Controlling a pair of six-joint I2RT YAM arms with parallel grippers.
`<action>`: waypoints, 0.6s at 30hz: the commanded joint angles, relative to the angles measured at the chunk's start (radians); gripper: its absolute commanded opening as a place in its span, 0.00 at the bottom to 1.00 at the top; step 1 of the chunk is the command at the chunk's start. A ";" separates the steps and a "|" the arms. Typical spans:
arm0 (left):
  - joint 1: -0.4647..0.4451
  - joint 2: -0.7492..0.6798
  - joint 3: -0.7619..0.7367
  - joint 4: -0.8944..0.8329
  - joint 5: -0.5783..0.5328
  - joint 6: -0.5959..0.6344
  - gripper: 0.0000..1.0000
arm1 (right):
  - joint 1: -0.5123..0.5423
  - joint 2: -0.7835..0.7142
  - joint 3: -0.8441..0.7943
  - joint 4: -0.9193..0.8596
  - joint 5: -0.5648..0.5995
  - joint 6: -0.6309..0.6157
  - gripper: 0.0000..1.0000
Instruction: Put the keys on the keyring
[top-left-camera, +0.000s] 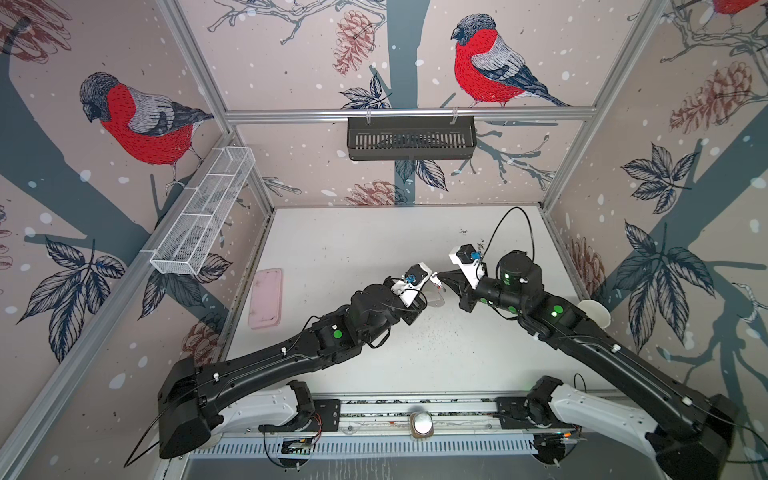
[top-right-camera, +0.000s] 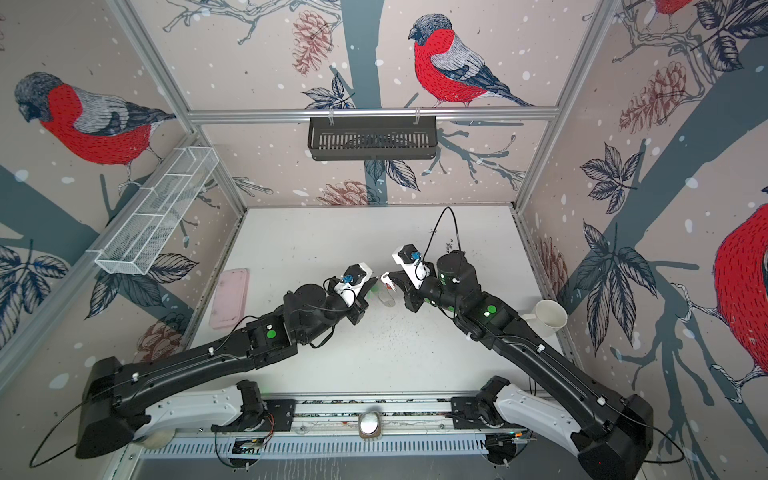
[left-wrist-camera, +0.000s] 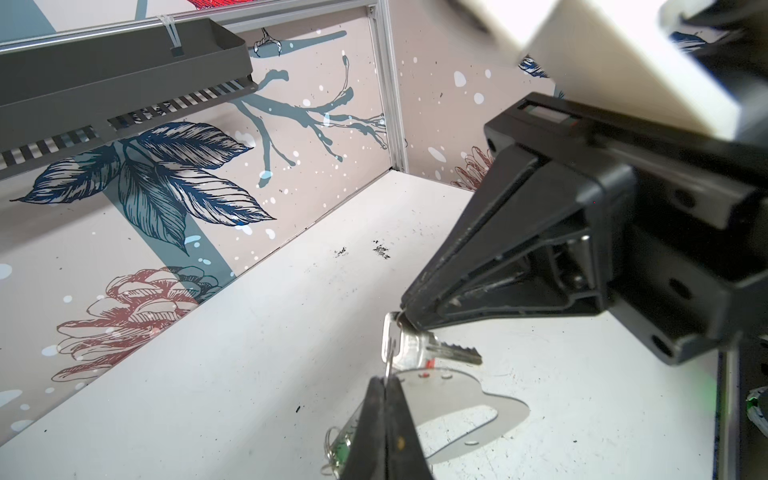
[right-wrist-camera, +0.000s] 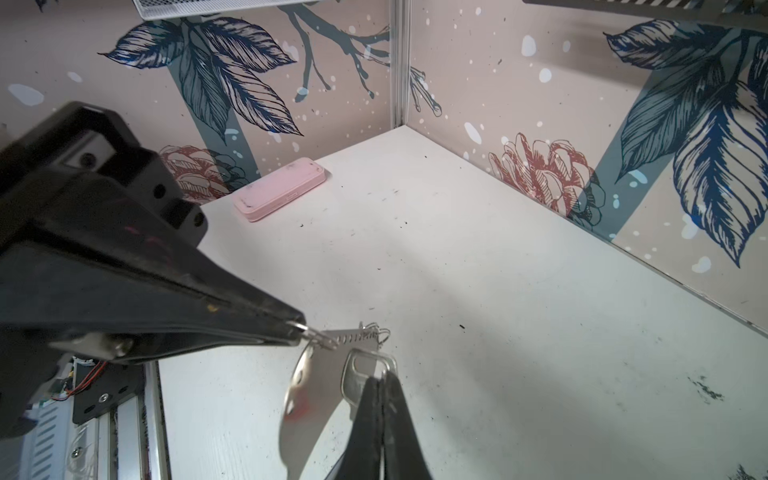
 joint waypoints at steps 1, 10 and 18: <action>-0.002 0.002 0.009 0.039 0.010 0.000 0.00 | 0.011 -0.004 -0.005 0.025 -0.060 -0.011 0.00; -0.003 0.006 0.007 0.033 -0.002 -0.002 0.00 | 0.014 -0.041 -0.034 0.105 -0.171 0.006 0.00; -0.005 0.001 0.001 0.026 0.004 -0.005 0.00 | 0.013 -0.065 -0.031 0.111 -0.162 0.016 0.00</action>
